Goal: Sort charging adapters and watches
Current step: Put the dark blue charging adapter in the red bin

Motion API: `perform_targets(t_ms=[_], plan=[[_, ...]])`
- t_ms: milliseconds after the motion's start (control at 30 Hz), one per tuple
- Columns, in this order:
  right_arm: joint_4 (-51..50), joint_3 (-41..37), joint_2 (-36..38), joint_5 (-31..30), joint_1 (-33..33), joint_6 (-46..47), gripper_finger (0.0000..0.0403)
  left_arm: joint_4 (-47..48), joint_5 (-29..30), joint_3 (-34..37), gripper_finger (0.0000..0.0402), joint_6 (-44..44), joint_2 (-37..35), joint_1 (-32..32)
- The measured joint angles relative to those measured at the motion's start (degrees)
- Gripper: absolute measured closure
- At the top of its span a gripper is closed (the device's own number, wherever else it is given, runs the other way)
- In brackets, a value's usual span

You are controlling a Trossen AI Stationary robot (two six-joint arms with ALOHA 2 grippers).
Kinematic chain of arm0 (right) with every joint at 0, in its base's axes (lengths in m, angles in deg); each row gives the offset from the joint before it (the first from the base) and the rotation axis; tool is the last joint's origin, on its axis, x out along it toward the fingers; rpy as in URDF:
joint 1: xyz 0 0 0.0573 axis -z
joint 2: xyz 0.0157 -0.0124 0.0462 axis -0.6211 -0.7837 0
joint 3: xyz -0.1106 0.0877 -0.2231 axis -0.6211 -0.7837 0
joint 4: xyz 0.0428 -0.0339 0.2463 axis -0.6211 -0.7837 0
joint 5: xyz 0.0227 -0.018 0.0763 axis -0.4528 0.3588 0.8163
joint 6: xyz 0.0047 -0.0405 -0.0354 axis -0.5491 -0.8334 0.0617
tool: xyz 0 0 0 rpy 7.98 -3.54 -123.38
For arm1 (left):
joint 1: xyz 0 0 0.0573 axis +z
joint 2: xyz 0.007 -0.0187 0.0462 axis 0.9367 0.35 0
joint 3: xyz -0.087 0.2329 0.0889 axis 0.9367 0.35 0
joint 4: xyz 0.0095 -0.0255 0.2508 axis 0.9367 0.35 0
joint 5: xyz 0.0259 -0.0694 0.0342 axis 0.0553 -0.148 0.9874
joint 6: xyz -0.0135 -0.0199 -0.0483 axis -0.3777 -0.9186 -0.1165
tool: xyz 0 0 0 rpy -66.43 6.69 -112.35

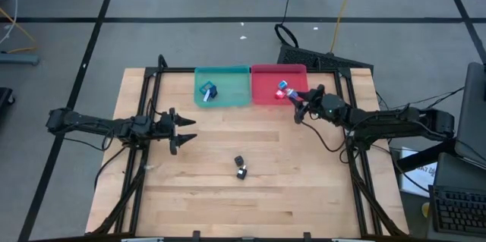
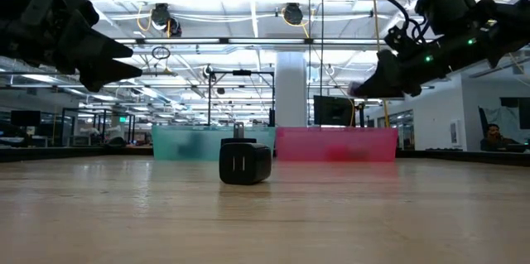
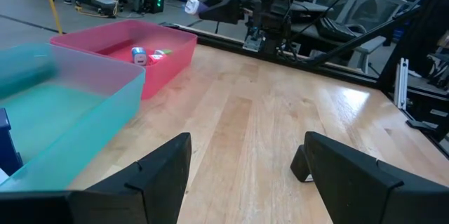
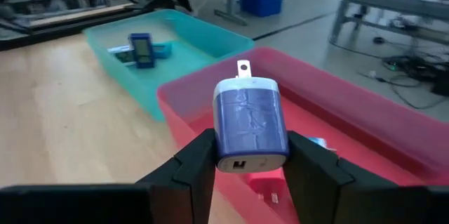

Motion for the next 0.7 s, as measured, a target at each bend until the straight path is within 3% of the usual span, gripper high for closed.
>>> perform_targets(t_ms=[300, 700], plan=[[-1.58, 0.0, 0.0, -4.82, 0.03, 3.0, 0.0266, 0.0, 0.0, -0.04, 0.0123, 0.0, 0.0, 0.0], [-6.87, 0.0, -0.01, -4.52, 5.3, 11.73, 0.0266, 0.0, 0.0, -0.04, 0.0123, -0.02, 0.0, 0.0]])
